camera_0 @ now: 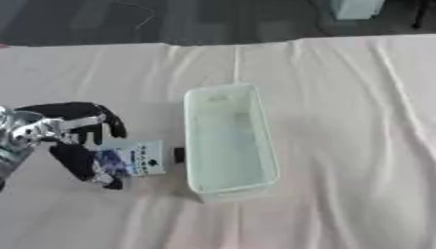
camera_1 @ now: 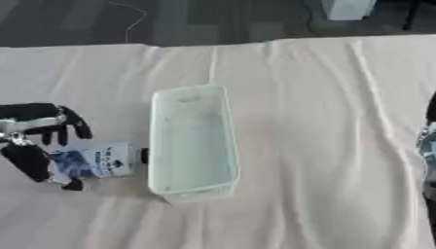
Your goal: Pick up objects on the table and place them in the box.
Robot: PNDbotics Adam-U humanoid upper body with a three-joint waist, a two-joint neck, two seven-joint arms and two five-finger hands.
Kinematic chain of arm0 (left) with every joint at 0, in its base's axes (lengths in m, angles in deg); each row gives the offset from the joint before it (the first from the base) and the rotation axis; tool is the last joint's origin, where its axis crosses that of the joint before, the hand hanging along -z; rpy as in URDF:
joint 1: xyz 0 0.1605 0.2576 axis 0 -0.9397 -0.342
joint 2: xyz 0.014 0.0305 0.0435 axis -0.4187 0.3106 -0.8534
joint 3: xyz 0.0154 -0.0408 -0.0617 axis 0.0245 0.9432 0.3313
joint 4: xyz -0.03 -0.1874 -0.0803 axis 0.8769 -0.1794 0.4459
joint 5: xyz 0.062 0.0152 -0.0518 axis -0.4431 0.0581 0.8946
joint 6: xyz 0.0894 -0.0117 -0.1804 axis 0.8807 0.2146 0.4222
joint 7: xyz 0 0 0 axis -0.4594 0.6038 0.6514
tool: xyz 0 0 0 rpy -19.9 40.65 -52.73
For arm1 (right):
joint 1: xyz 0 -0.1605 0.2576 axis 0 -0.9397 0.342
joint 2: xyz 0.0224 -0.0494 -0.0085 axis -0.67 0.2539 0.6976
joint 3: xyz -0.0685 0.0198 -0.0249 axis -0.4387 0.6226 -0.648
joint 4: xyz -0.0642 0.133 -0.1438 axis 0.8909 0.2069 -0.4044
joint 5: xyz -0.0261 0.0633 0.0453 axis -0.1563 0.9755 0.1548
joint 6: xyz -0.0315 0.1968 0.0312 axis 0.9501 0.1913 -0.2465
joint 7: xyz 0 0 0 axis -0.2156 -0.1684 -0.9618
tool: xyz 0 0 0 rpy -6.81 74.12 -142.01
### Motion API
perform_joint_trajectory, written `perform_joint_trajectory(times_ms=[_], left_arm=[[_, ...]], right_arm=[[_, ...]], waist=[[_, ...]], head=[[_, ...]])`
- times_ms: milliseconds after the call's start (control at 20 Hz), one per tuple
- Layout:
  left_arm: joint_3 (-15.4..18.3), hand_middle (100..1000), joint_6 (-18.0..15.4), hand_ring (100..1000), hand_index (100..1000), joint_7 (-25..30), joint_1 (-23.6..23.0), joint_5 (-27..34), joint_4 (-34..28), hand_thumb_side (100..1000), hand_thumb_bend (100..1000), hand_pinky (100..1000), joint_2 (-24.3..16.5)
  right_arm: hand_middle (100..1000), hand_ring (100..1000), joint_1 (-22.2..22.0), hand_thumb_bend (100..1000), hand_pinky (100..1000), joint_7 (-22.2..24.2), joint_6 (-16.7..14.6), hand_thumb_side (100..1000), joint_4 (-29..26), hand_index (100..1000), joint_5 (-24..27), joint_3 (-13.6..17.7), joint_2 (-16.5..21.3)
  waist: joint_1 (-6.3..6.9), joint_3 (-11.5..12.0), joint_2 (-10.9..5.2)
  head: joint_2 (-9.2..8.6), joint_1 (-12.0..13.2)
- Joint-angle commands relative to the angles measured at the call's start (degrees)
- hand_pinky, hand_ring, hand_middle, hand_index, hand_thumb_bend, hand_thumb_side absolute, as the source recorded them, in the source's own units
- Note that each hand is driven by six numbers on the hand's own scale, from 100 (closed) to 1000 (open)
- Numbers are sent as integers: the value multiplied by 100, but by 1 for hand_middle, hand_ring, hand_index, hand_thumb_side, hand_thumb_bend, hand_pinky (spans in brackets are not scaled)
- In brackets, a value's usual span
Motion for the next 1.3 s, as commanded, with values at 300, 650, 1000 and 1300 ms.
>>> perform_joint_trajectory(times_ms=[300,650,1000,1300], left_arm=[[83,708,-135,630,808,-165,-32,-54,200,454,629,531,4],[115,706,-249,630,809,-326,-56,-47,364,458,630,530,30],[114,657,-325,567,763,-417,-93,-135,435,470,574,438,42],[171,418,-182,332,502,-909,-114,-158,362,772,100,149,-22]], right_arm=[[409,318,112,100,160,416,-403,1000,-76,533,54,22,72],[409,318,120,100,160,422,-401,1000,-76,533,64,20,65],[409,318,111,100,160,431,-407,1000,-76,533,62,19,66],[409,318,94,100,160,431,-414,1000,-76,533,50,24,73]], waist=[[-13,-36,-33],[-22,-43,-27],[-24,-32,-29],[-20,-9,-34]], head=[[-3,48],[-3,53],[-3,38],[-3,13]])
